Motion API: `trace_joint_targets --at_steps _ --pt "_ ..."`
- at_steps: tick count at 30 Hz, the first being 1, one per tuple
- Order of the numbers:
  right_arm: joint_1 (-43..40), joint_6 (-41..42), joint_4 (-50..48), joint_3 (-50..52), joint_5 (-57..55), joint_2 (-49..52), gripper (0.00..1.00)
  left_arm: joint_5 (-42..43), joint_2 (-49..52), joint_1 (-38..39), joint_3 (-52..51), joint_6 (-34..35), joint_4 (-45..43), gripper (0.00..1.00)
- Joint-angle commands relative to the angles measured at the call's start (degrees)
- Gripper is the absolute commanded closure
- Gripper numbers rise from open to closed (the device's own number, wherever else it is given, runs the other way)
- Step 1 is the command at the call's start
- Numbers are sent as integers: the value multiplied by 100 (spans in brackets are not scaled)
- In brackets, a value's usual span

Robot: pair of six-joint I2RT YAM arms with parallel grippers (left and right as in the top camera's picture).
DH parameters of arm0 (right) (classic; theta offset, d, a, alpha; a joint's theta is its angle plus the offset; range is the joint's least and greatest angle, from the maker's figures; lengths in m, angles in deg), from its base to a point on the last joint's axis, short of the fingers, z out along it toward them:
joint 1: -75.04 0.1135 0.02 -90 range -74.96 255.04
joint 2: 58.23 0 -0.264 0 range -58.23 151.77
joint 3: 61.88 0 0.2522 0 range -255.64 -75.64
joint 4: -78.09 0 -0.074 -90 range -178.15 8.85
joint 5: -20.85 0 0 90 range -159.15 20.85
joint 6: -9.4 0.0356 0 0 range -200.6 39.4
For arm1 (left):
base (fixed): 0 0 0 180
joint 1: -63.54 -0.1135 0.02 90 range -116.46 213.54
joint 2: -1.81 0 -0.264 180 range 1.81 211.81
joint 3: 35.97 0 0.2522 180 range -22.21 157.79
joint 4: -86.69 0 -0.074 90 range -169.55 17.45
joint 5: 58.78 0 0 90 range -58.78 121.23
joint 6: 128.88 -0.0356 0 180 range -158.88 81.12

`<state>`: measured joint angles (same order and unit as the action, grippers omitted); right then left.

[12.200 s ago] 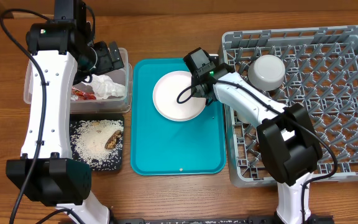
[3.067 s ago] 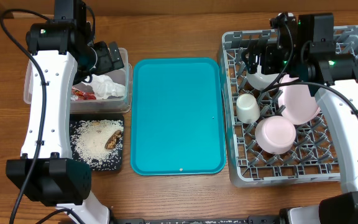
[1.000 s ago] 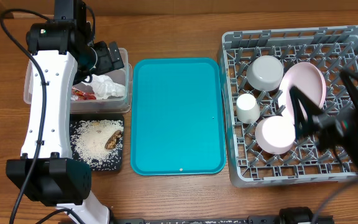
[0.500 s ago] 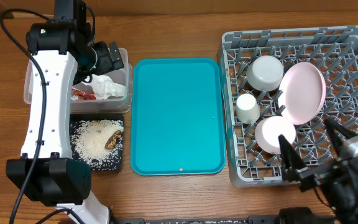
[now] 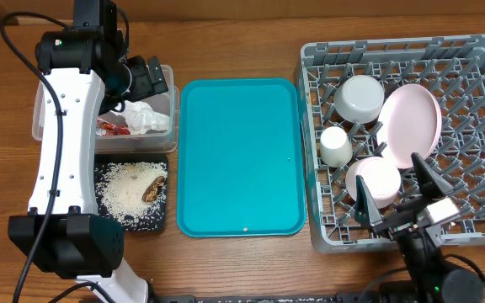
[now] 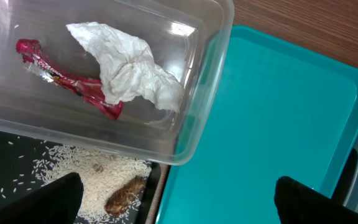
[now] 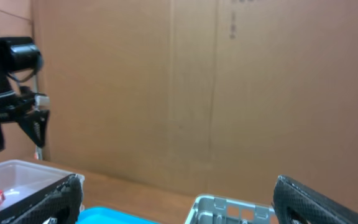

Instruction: Sort waste into correct bins and load items into the dishwasher

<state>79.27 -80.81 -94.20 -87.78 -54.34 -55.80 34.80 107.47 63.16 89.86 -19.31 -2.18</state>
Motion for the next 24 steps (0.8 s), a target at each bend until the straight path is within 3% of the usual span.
trace_joint_targets --at_steps 1,9,18,24 --pt "26 540 -350 564 -485 -225 0 -68 -37 2 -9 61 -2 0" --pt "26 772 -387 1167 -914 -229 0 -68 -37 2 -9 61 -2 0" --pt "33 778 1073 1169 -1027 -229 0 -68 -37 2 -9 61 -2 0" --pt "20 774 1045 1169 -1027 -227 0 -68 -37 2 -9 61 0 0"
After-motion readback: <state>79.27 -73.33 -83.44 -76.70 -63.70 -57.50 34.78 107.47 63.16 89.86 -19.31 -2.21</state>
